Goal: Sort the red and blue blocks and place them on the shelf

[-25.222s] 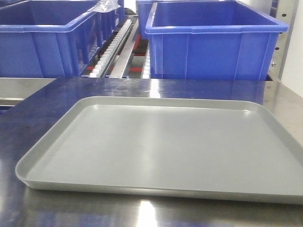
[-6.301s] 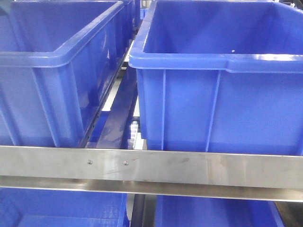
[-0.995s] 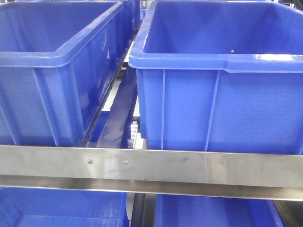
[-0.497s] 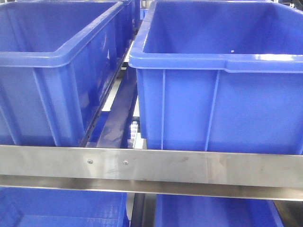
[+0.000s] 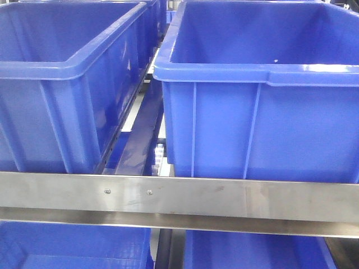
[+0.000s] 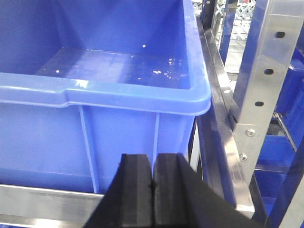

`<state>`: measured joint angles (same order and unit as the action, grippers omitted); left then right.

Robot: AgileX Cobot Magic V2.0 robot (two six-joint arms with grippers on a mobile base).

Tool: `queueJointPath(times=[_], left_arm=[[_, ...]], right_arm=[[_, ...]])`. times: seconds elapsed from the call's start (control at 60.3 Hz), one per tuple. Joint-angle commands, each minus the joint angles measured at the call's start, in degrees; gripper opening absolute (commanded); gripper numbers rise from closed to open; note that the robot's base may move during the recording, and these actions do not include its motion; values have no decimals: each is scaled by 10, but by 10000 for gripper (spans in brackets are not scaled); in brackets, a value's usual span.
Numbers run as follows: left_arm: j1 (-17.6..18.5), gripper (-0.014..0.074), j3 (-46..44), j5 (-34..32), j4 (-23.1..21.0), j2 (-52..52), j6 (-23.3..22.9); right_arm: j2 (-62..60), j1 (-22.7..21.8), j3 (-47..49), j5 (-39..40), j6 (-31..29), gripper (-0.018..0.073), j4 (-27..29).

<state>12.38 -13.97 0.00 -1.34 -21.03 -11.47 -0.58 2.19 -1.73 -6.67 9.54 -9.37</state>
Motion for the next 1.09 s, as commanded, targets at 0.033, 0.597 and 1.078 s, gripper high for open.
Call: queueJointPath(times=[0.033,0.597,1.078], left_arm=[[-43,132,28,-46,-13,55,1],[-61,132,158,-16,-15,187,0],[-61,132,158,35,-14,223,0]], right_arm=[[-12,-3,13,47,0,50,1],[-12,-3,13,47,0,50,1],[-12,-3,13,47,0,50,1]])
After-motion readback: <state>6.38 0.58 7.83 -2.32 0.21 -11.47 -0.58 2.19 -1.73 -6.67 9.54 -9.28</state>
